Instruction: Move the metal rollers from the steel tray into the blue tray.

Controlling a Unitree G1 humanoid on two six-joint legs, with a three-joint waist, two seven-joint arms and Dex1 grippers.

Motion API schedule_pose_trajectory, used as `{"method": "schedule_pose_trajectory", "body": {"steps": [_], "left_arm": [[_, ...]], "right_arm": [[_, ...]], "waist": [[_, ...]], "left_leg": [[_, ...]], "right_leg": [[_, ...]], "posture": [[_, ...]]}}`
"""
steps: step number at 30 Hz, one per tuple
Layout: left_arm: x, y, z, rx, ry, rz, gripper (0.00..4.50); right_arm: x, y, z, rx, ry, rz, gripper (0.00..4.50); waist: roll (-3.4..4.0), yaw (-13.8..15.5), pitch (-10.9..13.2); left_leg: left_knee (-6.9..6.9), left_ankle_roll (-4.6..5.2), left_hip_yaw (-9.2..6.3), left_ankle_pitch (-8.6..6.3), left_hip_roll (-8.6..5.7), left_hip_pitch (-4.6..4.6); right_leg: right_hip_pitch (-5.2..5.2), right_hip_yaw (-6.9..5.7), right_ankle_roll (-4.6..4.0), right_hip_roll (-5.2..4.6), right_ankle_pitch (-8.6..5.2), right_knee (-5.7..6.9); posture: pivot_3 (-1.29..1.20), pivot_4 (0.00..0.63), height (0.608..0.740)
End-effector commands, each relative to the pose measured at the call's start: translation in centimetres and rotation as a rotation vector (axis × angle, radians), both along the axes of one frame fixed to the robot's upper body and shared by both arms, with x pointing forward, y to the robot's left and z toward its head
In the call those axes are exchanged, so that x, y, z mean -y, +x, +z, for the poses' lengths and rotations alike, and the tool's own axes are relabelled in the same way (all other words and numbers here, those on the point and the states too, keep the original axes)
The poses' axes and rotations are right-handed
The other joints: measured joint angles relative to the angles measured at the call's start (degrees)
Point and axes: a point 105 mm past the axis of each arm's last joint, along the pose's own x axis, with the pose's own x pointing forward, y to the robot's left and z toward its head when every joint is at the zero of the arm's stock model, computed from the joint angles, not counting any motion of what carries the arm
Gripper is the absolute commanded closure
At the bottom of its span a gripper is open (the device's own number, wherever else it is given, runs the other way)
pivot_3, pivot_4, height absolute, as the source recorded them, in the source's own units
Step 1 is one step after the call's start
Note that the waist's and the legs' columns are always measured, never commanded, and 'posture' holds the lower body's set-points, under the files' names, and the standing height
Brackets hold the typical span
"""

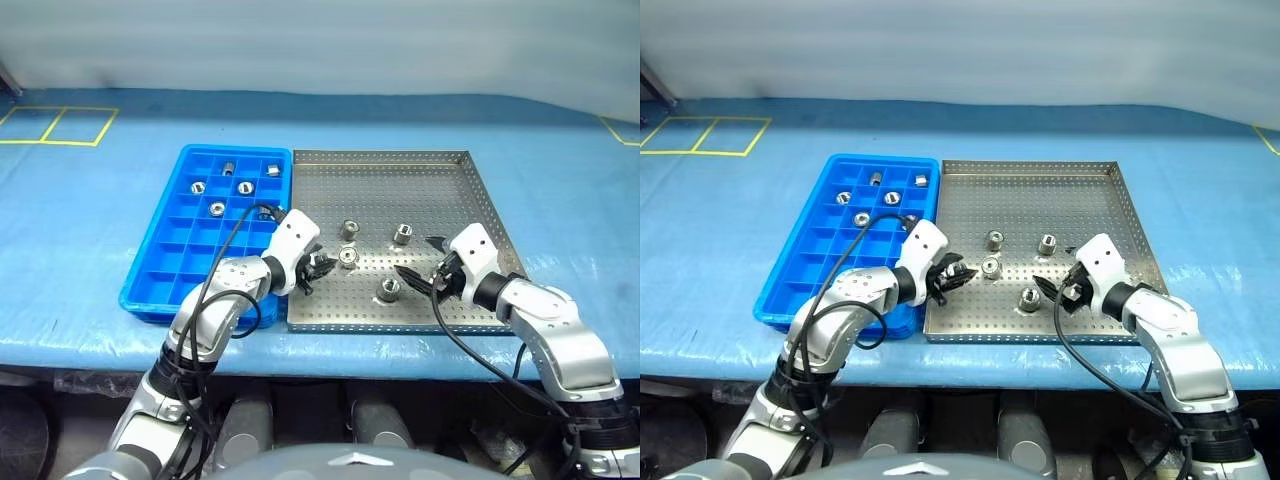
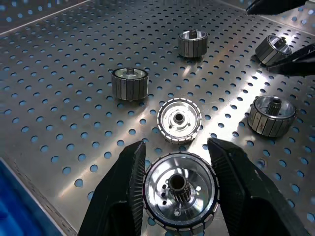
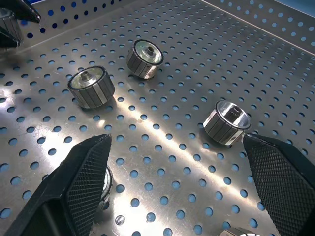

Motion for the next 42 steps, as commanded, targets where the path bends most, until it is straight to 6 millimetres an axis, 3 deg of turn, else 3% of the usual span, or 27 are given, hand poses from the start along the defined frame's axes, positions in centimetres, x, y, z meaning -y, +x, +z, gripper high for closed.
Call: {"method": "schedule_pose_trajectory", "body": {"steps": [1, 6, 12, 20, 26, 32, 41, 42], "left_arm": [[-0.6, 0.2, 3.1, 0.113, -0.063, 0.092, 2.77], [-3.6, 1.8, 6.0, 0.285, -0.023, 0.395, 2.77], [-9.1, 2.8, 7.0, 0.413, 0.13, 0.789, 2.77], [-13.2, 2.3, 7.3, 0.505, 0.225, 1.137, 2.77], [-14.9, 2.3, 5.2, 0.482, 0.279, 1.25, 2.77], [-14.9, 3.8, 2.7, 0.43, 0.303, 1.243, 2.77], [-15.4, 6.2, 1.3, 0.401, 0.305, 1.246, 2.77], [-15.3, 6.4, 1.1, 0.394, 0.305, 1.238, 2.42]], "right_arm": [[-0.8, 0.4, 1.2, 0.053, 0.006, 0.04, 0.0], [-1.5, 0.7, 1.1, 0.052, 0.013, 0.065, 0.0], [-2.3, 1.1, 1.0, 0.049, 0.02, 0.096, 0.0], [-2.6, 1.3, 1.1, 0.048, 0.016, 0.111, 0.0], [-2.8, 1.3, 1.2, 0.051, 0.018, 0.113, 0.0], [-3.0, 1.1, 1.2, 0.053, 0.024, 0.111, 0.0], [-2.2, 0.5, 1.2, 0.054, 0.008, 0.085, 0.0], [-2.1, 0.5, 1.2, 0.056, 0.007, 0.082, 0.0]], "waist": [[-0.02, 0.04, 0.01], [-0.04, 0.63, 0.02], [-0.05, 1.03, 0.03], [-0.11, 3.27, 0.06], [-0.11, 3.86, 0.06], [-0.12, 4.16, 0.06], [-0.13, 3.97, 0.07], [-0.14, 3.82, 0.07]], "left_leg": [[0.0, 0.0, 0.0, 0.0, 0.0, 0.0], [0.0, 0.0, -0.03, 0.0, 0.0, 0.0], [0.0, 0.0, -0.05, 0.0, -0.01, 0.01], [0.0, -0.01, -0.06, 0.0, -0.04, -0.02], [0.0, -0.01, -0.06, 0.0, -0.04, -0.02], [0.01, -0.01, -0.06, 0.0, -0.04, -0.03], [0.0, -0.01, -0.06, 0.0, -0.06, -0.07], [0.0, -0.02, -0.06, 0.0, -0.06, -0.07]], "right_leg": [[0.0, 0.0, 0.0, 0.0, 0.0, 0.0], [0.02, -0.01, 0.01, 0.01, 0.01, 0.0], [0.03, -0.02, 0.02, 0.01, 0.01, 0.0], [0.03, -0.03, 0.04, 0.0, 0.03, -0.05], [0.03, -0.03, 0.04, -0.01, 0.03, -0.07], [0.03, -0.05, 0.04, -0.01, 0.03, -0.06], [0.02, -0.07, 0.05, -0.03, 0.04, -0.1], [0.02, -0.07, 0.07, -0.03, 0.05, -0.1]], "posture": [[0.11, 0.15, 0.74], [0.14, 0.15, 0.74], [0.19, 0.15, 0.74], [0.2, 0.15, 0.74], [0.21, 0.15, 0.74], [0.2, 0.15, 0.74], [0.16, 0.15, 0.74], [0.15, 0.15, 0.74]]}}
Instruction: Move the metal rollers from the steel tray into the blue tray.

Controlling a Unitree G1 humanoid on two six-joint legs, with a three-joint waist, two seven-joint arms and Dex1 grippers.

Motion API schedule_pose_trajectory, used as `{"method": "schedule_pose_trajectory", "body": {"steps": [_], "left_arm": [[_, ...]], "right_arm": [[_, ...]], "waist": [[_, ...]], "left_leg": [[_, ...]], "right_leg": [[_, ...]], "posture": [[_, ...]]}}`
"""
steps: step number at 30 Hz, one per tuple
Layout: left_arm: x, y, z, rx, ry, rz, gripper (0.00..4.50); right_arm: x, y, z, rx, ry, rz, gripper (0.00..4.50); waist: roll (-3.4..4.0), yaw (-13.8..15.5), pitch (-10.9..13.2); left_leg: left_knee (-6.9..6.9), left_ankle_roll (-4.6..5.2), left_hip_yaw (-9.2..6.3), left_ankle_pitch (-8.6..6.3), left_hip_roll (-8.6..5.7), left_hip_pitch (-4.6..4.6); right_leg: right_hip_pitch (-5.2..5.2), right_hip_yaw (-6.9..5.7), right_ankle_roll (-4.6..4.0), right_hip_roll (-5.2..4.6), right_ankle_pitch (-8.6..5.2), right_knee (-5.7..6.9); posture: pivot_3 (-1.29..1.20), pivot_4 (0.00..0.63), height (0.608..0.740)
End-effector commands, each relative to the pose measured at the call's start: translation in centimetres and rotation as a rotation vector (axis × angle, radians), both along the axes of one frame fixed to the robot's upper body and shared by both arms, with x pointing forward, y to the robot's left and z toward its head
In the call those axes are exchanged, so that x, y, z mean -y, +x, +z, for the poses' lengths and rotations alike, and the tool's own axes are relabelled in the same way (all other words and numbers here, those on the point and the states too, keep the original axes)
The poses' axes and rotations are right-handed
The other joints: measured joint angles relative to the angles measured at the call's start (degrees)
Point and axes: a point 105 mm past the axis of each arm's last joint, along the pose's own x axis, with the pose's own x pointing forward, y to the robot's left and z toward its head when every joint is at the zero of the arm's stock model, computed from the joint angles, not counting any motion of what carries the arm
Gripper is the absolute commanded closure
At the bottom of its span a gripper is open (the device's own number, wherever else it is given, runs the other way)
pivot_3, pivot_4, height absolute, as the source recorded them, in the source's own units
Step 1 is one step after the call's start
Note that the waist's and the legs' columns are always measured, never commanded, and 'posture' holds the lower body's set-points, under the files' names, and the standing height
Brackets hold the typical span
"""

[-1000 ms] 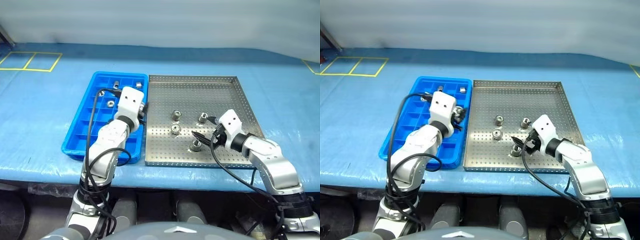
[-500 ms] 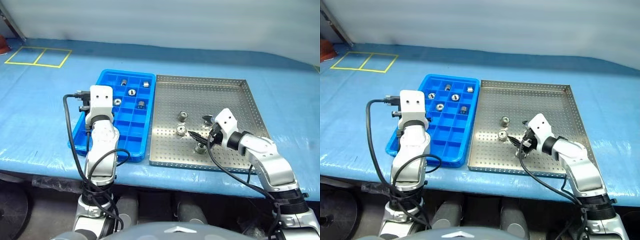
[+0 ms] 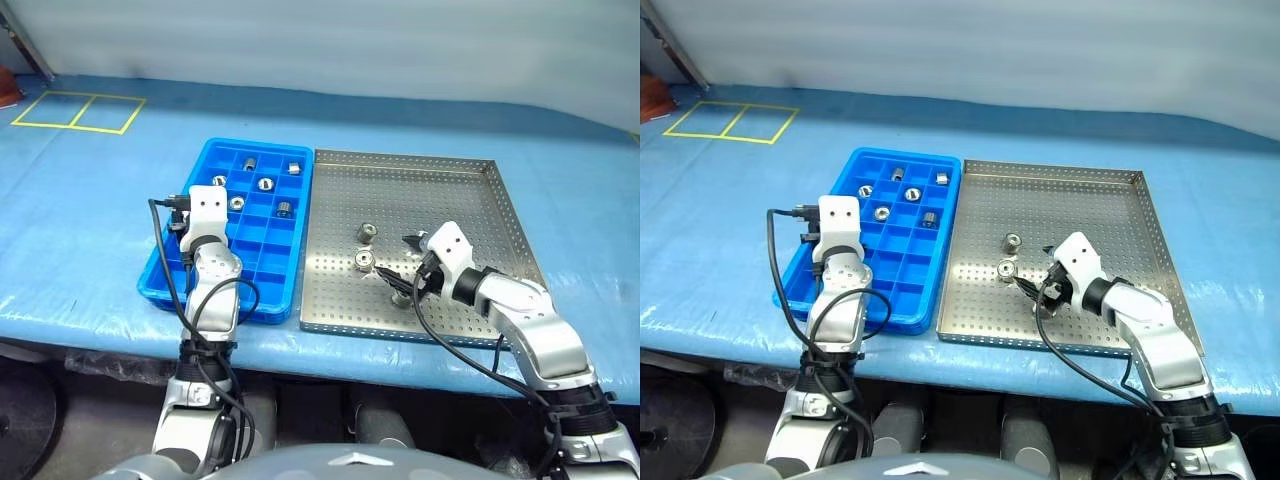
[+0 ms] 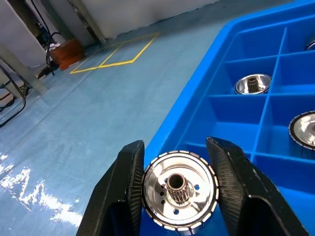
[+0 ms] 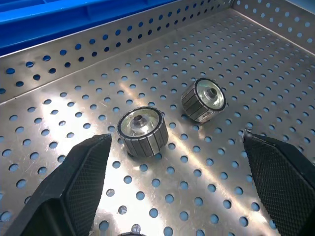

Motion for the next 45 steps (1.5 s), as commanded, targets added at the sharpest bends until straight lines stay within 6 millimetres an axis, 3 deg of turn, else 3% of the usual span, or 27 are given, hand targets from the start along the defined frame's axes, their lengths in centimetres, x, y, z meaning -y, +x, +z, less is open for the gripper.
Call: {"method": "schedule_pose_trajectory", "body": {"steps": [1, 5, 9, 11, 13, 14, 16, 18, 23, 27, 38, 42, 45], "left_arm": [[0.3, 0.8, 0.8, 0.038, -0.007, -0.026, 2.07], [1.2, 0.9, 1.2, 0.045, -0.013, -0.047, 0.93], [3.2, 0.8, 4.7, 0.229, -0.014, -0.108, 0.93], [6.3, 1.1, 7.6, 0.361, -0.073, -0.266, 0.93], [11.6, 1.6, 8.5, 0.344, -0.185, -0.572, 0.93], [14.5, 1.4, 8.3, 0.289, -0.241, -0.75, 0.93], [18.3, 0.6, 6.4, 0.12, -0.263, -1.012, 0.93], [20.2, -0.2, 3.9, -0.055, -0.205, -1.16, 0.93], [20.9, -0.9, 0.6, -0.263, -0.135, -1.277, 0.93], [20.7, -0.9, -0.9, -0.358, -0.069, -1.3, 0.93], [20.9, -1.3, -2.3, -0.438, -0.091, -1.322, 0.93], [21.1, -1.7, -1.8, -0.417, -0.163, -1.338, 0.93], [20.8, -1.9, -2.7, -0.457, -0.153, -1.329, 0.93]], "right_arm": [[0.4, 0.0, 1.7, 0.066, -0.007, -0.011, 0.0], [0.4, -0.1, 1.9, 0.078, -0.008, -0.017, 0.0], [0.4, 0.0, 2.1, 0.089, -0.007, -0.024, 0.0], [0.5, -0.1, 2.2, 0.092, -0.008, -0.03, 0.0], [0.5, -0.4, 2.3, 0.094, -0.012, -0.031, 0.0], [0.6, -0.6, 2.4, 0.094, -0.016, -0.03, 0.0], [0.6, -0.9, 2.5, 0.092, -0.02, -0.028, 0.0], [0.6, -1.2, 2.6, 0.089, -0.024, -0.023, 0.0], [1.2, -2.3, 2.5, 0.071, -0.04, -0.028, 0.0], [2.0, -2.9, 2.5, 0.068, -0.056, -0.053, 0.0], [1.9, -3.2, 2.5, 0.078, -0.059, -0.077, 0.0], [1.8, -3.0, 2.5, 0.081, -0.059, -0.077, 0.0], [1.7, -2.8, 2.5, 0.082, -0.058, -0.071, 0.0]], "waist": [[0.0, -0.23, 0.0], [0.0, -0.55, 0.0], [-0.02, -0.55, 0.01], [-0.03, -0.46, 0.02], [-0.03, -0.1, 0.02], [-0.02, 0.03, 0.01], [-0.01, -0.38, 0.01], [-0.01, -1.18, 0.0], [0.01, -4.23, 0.0], [0.04, -4.65, -0.02], [0.03, -5.09, -0.02], [0.03, -5.07, -0.02], [0.03, -5.04, -0.02]], "left_leg": [[0.0, 0.0, 0.0, 0.0, 0.0, 0.0], [0.0, -0.01, -0.01, 0.0, 0.0, 0.01], [0.01, -0.01, 0.0, 0.01, 0.0, 0.0], [0.02, -0.02, 0.0, 0.01, 0.0, -0.01], [0.03, -0.02, -0.01, 0.01, 0.0, -0.02], [0.05, -0.04, -0.02, 0.02, -0.01, -0.05], [0.12, -0.04, 0.03, 0.02, -0.05, -0.09], [0.12, 0.0, 0.09, -0.02, -0.08, -0.1], [-0.02, 0.07, 0.06, -0.06, 0.02, -0.01], [0.0, 0.07, 0.04, -0.05, 0.05, 0.03], [0.03, 0.07, 0.06, -0.06, 0.01, 0.0], [0.04, 0.07, 0.06, -0.06, 0.01, 0.01], [0.04, 0.07, 0.06, -0.06, 0.01, 0.01]], "right_leg": [[0.0, 0.0, 0.01, 0.0, 0.01, 0.0], [0.0, 0.0, 0.02, 0.0, 0.01, 0.01], [0.0, 0.0, 0.04, 0.0, 0.02, 0.0], [0.0, 0.0, 0.04, 0.0, 0.02, 0.0], [0.0, 0.0, 0.04, 0.0, 0.02, 0.0], [0.0, -0.01, 0.04, 0.0, 0.02, 0.01], [0.01, 0.01, 0.05, -0.04, 0.02, -0.05], [0.02, 0.06, 0.06, -0.09, 0.03, -0.12], [-0.1, 0.07, -0.02, 0.03, -0.06, 0.05], [-0.08, 0.05, -0.06, 0.06, -0.09, 0.12], [-0.06, 0.08, -0.01, 0.0, -0.06, 0.04], [-0.04, 0.09, -0.01, 0.0, -0.06, 0.05], [-0.04, 0.08, -0.01, 0.0, -0.06, 0.05]], "posture": [[0.15, 0.15, 0.74], [0.15, 0.15, 0.74], [0.13, 0.15, 0.74], [0.12, 0.15, 0.74], [0.11, 0.15, 0.74], [0.1, 0.15, 0.74], [0.08, 0.15, 0.74], [0.06, 0.15, 0.74], [0.02, 0.15, 0.74], [0.0, 0.15, 0.74], [-0.02, 0.15, 0.74], [-0.01, 0.15, 0.74], [-0.01, 0.15, 0.74]]}}
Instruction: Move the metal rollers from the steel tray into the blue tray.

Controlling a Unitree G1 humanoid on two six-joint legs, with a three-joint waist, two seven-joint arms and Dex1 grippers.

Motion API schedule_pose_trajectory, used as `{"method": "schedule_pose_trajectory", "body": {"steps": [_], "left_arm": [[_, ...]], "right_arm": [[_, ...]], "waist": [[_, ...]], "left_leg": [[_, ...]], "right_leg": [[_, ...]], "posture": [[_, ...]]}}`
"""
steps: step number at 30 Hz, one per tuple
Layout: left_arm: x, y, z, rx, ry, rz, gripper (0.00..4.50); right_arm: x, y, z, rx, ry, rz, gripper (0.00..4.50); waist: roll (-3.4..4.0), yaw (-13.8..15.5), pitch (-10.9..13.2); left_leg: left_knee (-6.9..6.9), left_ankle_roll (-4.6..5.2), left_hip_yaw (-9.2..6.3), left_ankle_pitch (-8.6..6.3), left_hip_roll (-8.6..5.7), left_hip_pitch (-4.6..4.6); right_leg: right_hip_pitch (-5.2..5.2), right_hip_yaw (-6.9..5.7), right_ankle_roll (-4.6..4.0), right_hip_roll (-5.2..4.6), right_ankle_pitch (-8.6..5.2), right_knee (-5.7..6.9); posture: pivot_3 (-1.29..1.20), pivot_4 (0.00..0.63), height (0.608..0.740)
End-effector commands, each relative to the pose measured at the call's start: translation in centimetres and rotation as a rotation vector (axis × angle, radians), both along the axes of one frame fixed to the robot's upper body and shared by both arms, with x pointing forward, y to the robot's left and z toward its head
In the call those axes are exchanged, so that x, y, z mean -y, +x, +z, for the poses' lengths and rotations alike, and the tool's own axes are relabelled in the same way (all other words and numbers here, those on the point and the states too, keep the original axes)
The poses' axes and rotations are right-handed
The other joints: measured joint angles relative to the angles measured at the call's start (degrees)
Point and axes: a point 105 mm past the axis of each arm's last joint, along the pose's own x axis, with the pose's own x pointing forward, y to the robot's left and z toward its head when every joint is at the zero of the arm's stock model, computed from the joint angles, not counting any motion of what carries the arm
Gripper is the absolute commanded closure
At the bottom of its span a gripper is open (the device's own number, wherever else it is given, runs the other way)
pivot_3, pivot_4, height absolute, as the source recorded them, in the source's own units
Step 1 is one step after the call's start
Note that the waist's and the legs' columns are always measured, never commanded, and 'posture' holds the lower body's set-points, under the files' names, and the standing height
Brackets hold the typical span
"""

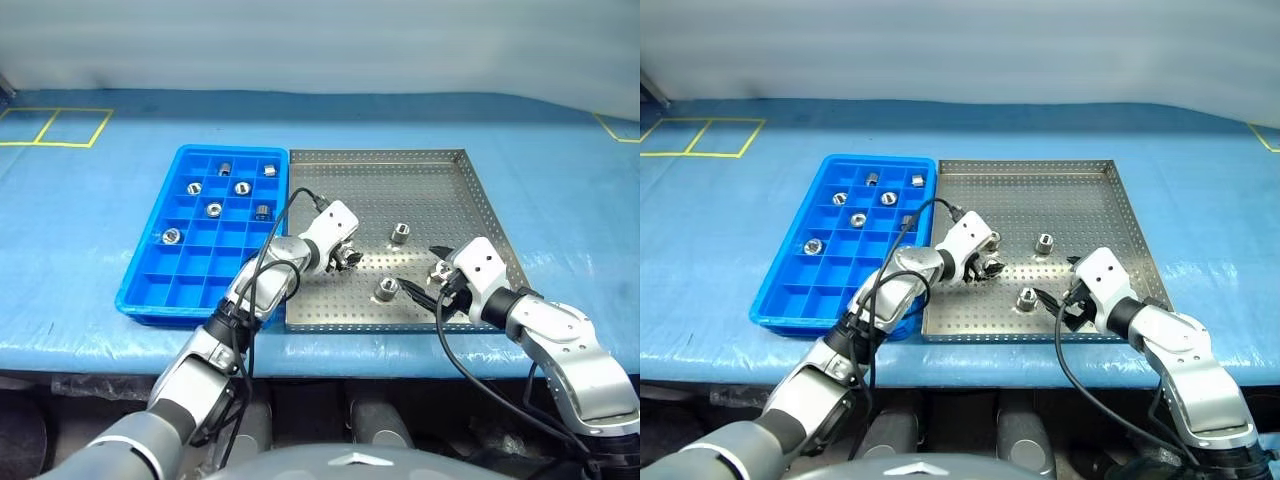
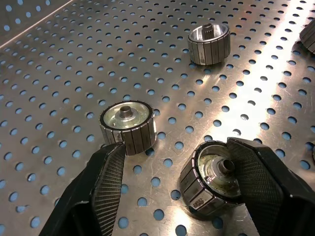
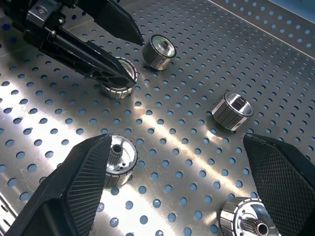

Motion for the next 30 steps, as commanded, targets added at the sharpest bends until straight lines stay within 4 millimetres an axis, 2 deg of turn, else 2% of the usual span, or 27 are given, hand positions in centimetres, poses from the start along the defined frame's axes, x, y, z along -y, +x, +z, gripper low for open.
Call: {"method": "schedule_pose_trajectory", "body": {"steps": [1, 2, 4, 9, 15, 19, 24, 30], "left_arm": [[0.3, -0.3, 0.3, 0.0, -0.008, -0.017, 0.93], [0.3, -0.3, 0.0, -0.008, -0.004, -0.016, 1.21], [0.3, -0.3, -0.2, -0.017, -0.001, -0.012, 1.49], [0.1, -0.4, -0.5, -0.029, 0.007, -0.01, 3.04], [-0.1, -0.3, 0.0, -0.023, -0.012, 0.003, 3.04], [0.1, -0.3, 2.1, -0.018, -0.16, 0.023, 3.04], [-1.0, -0.3, 4.8, 0.009, -0.327, 0.076, 3.04], [-2.6, -0.8, 6.7, 0.068, -0.385, 0.139, 3.04]], "right_arm": [[-0.5, 0.4, 1.1, 0.049, 0.006, 0.019, 0.0], [-0.6, 0.4, 1.1, 0.048, 0.007, 0.021, 0.0], [-0.6, 0.5, 1.1, 0.049, 0.007, 0.023, 0.0], [-0.7, 0.7, 1.1, 0.052, 0.007, 0.027, 0.0], [-0.8, 0.8, 1.1, 0.055, 0.006, 0.028, 0.0], [-0.8, 0.8, 0.9, 0.052, 0.007, 0.028, 0.0], [-1.1, 0.9, 0.7, 0.049, 0.011, 0.033, 0.0], [-1.5, 1.3, 0.5, 0.049, 0.016, 0.048, 0.0]], "waist": [[0.0, -0.01, 0.0], [0.0, -0.01, 0.0], [0.0, 0.02, 0.0], [0.02, 0.07, -0.01], [0.03, 0.07, -0.02], [0.03, 0.03, -0.02], [0.02, 0.12, -0.01], [0.02, 0.31, -0.02]], "left_leg": [[0.0, 0.0, 0.0, 0.0, 0.0, 0.0], [0.0, 0.0, 0.0, 0.0, 0.0, 0.0], [0.0, 0.0, 0.0, 0.0, 0.0, 0.01], [0.0, 0.0, -0.01, 0.0, 0.0, 0.02], [0.0, 0.0, -0.01, 0.0, 0.0, 0.04], [0.0, 0.0, 0.0, 0.0, 0.0, 0.03], [0.0, 0.0, -0.01, 0.0, 0.0, 0.0], [0.01, 0.0, -0.01, 0.0, 0.0, 0.03]], "right_leg": [[0.0, 0.0, 0.0, 0.0, 0.0, 0.0], [0.0, 0.0, 0.0, 0.0, 0.0, 0.0], [0.01, 0.0, 0.0, 0.0, 0.0, 0.0], [0.02, 0.0, 0.0, 0.0, 0.0, 0.0], [0.04, 0.0, 0.0, 0.0, 0.0, 0.0], [0.03, 0.0, 0.0, 0.0, 0.0, 0.0], [0.02, 0.0, 0.0, 0.0, 0.0, 0.0], [0.04, 0.0, 0.01, 0.0, 0.01, 0.01]], "posture": [[0.0, 0.15, 0.74], [0.0, 0.15, 0.74], [0.01, 0.15, 0.74], [0.01, 0.15, 0.74], [0.01, 0.15, 0.74], [0.01, 0.15, 0.74], [0.02, 0.15, 0.74], [0.05, 0.15, 0.74]]}}
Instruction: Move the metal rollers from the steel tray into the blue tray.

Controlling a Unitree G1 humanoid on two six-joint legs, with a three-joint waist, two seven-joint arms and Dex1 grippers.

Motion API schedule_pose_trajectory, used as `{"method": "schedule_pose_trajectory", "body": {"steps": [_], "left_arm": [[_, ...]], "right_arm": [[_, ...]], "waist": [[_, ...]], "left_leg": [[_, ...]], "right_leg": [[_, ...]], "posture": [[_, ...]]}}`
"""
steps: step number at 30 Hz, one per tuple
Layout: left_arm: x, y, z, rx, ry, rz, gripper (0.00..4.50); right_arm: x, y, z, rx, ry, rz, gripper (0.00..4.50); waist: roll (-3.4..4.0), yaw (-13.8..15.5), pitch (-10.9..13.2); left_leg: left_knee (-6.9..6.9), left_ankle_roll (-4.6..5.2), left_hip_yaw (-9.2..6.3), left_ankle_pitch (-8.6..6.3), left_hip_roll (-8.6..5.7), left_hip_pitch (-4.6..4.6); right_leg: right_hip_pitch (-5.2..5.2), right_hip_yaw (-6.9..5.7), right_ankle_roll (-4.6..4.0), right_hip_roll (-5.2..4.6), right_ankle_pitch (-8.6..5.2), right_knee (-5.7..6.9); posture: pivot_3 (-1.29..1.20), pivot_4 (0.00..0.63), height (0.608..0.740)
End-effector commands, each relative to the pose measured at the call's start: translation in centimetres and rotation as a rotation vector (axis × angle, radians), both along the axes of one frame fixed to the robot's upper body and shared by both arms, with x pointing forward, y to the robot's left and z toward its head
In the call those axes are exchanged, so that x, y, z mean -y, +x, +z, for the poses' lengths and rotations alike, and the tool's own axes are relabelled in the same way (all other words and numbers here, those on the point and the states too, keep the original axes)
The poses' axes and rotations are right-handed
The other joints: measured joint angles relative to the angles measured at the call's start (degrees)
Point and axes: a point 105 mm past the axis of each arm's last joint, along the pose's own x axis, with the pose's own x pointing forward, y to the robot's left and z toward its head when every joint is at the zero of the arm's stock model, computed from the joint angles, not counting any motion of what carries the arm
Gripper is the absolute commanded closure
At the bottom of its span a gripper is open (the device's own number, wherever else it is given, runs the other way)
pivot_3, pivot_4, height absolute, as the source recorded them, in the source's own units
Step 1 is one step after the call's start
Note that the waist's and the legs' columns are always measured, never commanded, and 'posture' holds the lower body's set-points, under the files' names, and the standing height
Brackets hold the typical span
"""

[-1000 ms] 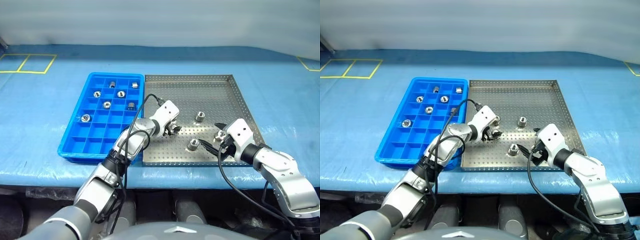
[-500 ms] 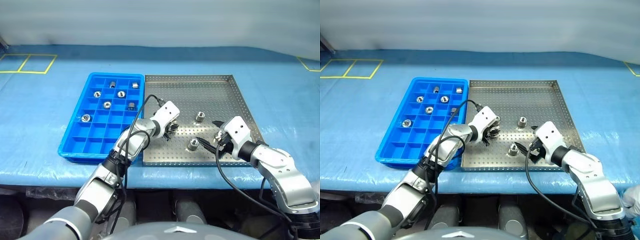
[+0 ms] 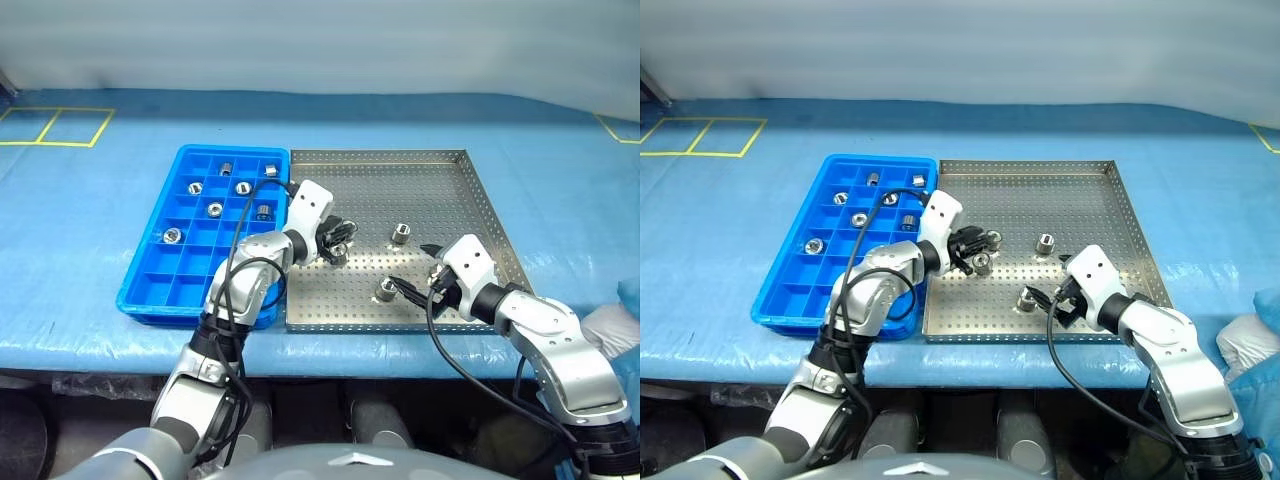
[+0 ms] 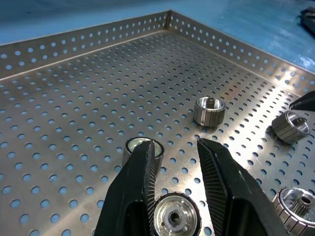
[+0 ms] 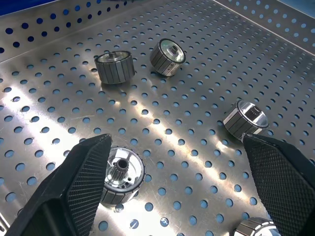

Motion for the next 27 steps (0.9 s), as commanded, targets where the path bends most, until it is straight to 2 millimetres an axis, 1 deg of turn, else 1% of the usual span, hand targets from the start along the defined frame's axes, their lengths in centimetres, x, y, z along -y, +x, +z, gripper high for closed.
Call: {"method": "schedule_pose_trajectory", "body": {"steps": [1, 3, 4, 7, 10, 14, 17, 20, 24, 27], "left_arm": [[-0.5, -0.4, 1.7, 0.066, -0.003, 0.035, 3.04], [-0.6, -0.6, 1.0, 0.07, 0.058, 0.027, 3.04], [-0.3, -0.9, 0.6, 0.081, 0.088, -0.003, 3.04], [0.3, -1.0, -0.8, 0.084, 0.175, -0.048, 2.43], [0.2, -0.6, -2.3, 0.069, 0.264, -0.04, 1.45], [0.6, -0.4, -3.5, 0.018, 0.292, -0.037, 0.1], [0.7, -0.2, -4.5, -0.006, 0.347, -0.035, 0.04], [1.0, 0.0, -5.1, -0.016, 0.363, -0.048, 0.04], [1.5, 0.1, -6.0, -0.043, 0.376, -0.065, 0.04], [1.6, 0.3, -6.2, -0.045, 0.374, -0.063, 0.04]], "right_arm": [[-0.6, 0.5, 1.1, 0.057, 0.004, 0.031, 0.0], [-0.8, 0.6, 1.0, 0.056, 0.003, 0.039, 0.0], [-0.9, 0.7, 1.1, 0.057, 0.002, 0.047, 0.0], [-1.1, 1.0, 1.3, 0.066, -0.001, 0.057, 0.0], [-1.1, 1.0, 1.3, 0.068, -0.005, 0.056, 0.0], [-0.8, 0.7, 0.9, 0.064, -0.014, 0.042, 0.0], [-0.8, 0.4, 0.9, 0.061, -0.009, 0.037, 0.0], [-0.8, 0.3, 0.8, 0.061, -0.009, 0.033, 0.0], [-0.8, 0.3, 0.8, 0.062, -0.008, 0.028, 0.0], [-0.8, 0.3, 0.7, 0.062, -0.008, 0.029, 0.0]], "waist": [[0.0, 0.08, 0.0], [0.0, 0.35, 0.0], [0.0, 0.54, 0.0], [0.0, 0.86, 0.0], [0.0, 1.17, 0.0], [0.0, 1.18, 0.0], [0.01, 1.09, 0.0], [0.01, 0.55, 0.0], [0.02, 0.63, -0.01], [0.02, 0.55, -0.01]], "left_leg": [[0.0, 0.0, 0.0, 0.0, 0.0, 0.0], [0.02, 0.0, 0.0, 0.0, 0.0, 0.0], [0.02, 0.0, -0.01, 0.0, 0.0, 0.02], [0.02, 0.0, 0.0, 0.0, -0.01, 0.01], [0.03, 0.0, 0.01, 0.0, -0.02, -0.01], [0.02, 0.0, -0.01, 0.0, -0.02, -0.01], [0.04, 0.0, 0.0, 0.0, -0.02, -0.01], [0.04, 0.0, 0.01, 0.0, -0.01, 0.0], [0.05, 0.0, 0.0, 0.0, -0.01, 0.01], [0.06, 0.0, 0.01, 0.0, -0.02, 0.01]], "right_leg": [[0.0, 0.0, 0.01, 0.0, 0.0, 0.0], [0.01, 0.01, 0.02, 0.0, 0.01, 0.0], [0.02, 0.0, 0.02, 0.01, 0.01, 0.01], [0.02, 0.0, 0.01, 0.01, 0.01, 0.0], [0.02, 0.01, 0.01, 0.0, 0.01, -0.03], [0.0, 0.0, 0.01, 0.0, 0.01, -0.02], [0.01, 0.0, 0.01, 0.0, 0.01, -0.02], [0.0, 0.01, 0.01, 0.0, 0.01, -0.01], [0.02, 0.0, 0.01, 0.0, 0.01, 0.01], [0.03, 0.01, 0.02, -0.01, 0.01, -0.01]], "posture": [[0.06, 0.15, 0.74], [0.07, 0.15, 0.74], [0.07, 0.15, 0.74], [0.07, 0.15, 0.74], [0.06, 0.15, 0.74], [0.04, 0.15, 0.74], [0.03, 0.15, 0.74], [0.03, 0.15, 0.74], [0.03, 0.15, 0.74], [0.03, 0.15, 0.74]]}}
